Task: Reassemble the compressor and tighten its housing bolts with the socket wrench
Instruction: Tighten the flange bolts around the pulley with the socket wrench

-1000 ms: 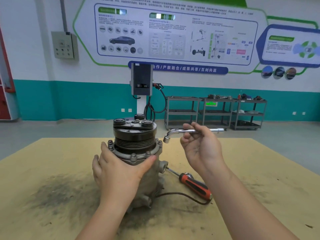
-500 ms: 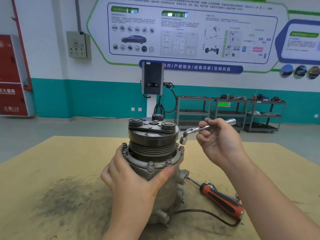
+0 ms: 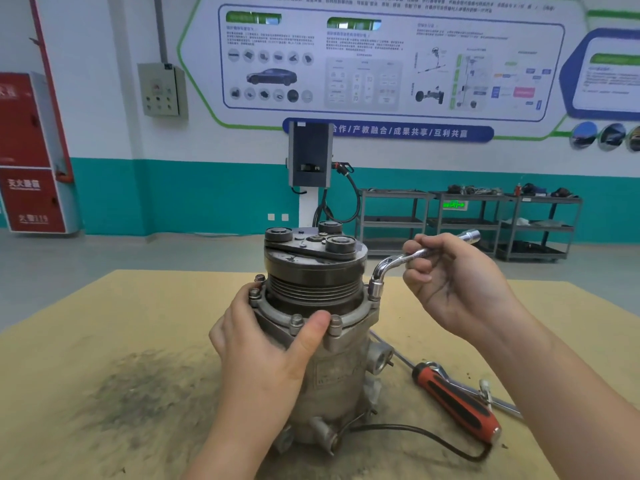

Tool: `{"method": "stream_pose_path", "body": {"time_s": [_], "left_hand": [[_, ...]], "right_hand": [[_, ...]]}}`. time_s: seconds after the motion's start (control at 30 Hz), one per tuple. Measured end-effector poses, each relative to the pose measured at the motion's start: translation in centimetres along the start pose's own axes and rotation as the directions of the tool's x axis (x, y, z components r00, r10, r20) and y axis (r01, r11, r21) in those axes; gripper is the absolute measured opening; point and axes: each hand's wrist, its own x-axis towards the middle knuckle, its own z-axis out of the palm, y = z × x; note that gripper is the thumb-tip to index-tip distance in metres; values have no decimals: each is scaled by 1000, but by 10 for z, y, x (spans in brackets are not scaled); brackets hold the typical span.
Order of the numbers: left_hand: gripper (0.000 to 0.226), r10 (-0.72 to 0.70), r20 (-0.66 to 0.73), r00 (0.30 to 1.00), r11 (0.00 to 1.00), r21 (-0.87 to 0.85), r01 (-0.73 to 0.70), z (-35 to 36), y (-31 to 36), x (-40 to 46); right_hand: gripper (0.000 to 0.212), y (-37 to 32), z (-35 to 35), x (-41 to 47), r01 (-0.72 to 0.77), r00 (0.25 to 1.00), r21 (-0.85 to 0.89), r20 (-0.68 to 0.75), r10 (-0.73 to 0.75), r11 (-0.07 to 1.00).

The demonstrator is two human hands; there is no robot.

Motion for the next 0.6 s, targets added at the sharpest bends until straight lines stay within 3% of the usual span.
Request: {"method": "stream_pose_path", "body": {"time_s": [0.17,0.27,0.33,0.43,0.5,0.6], "left_hand": [[84,-28,40,999,998,-48,30,0,-1,0],[84,-71,76,995,992,-99,78,-4,-1,1],[84,-89,100,991,989,-112,100,-6,-1,2],[81,-89,103,991,985,-136,103,-6,-1,1],[76,-87,101,991,983,-153,102,-6,1,-1],[87,-76,94,993,982,-165,91,-6,2,-4]], "right_hand": [[16,5,-5,-7,81,997,-54,-5,-82,995],[22,18,-7,-11,288,957,-67,10,-288,955],[20,27,-8,-16,494,870,-128,81,-487,860],[10,37,-11,-25,802,596,-306,355,-720,513],[10,39,-11,-31,896,424,-378,576,-699,232],[11,38,-8,-36,883,321,-459,744,-585,-99]]}}
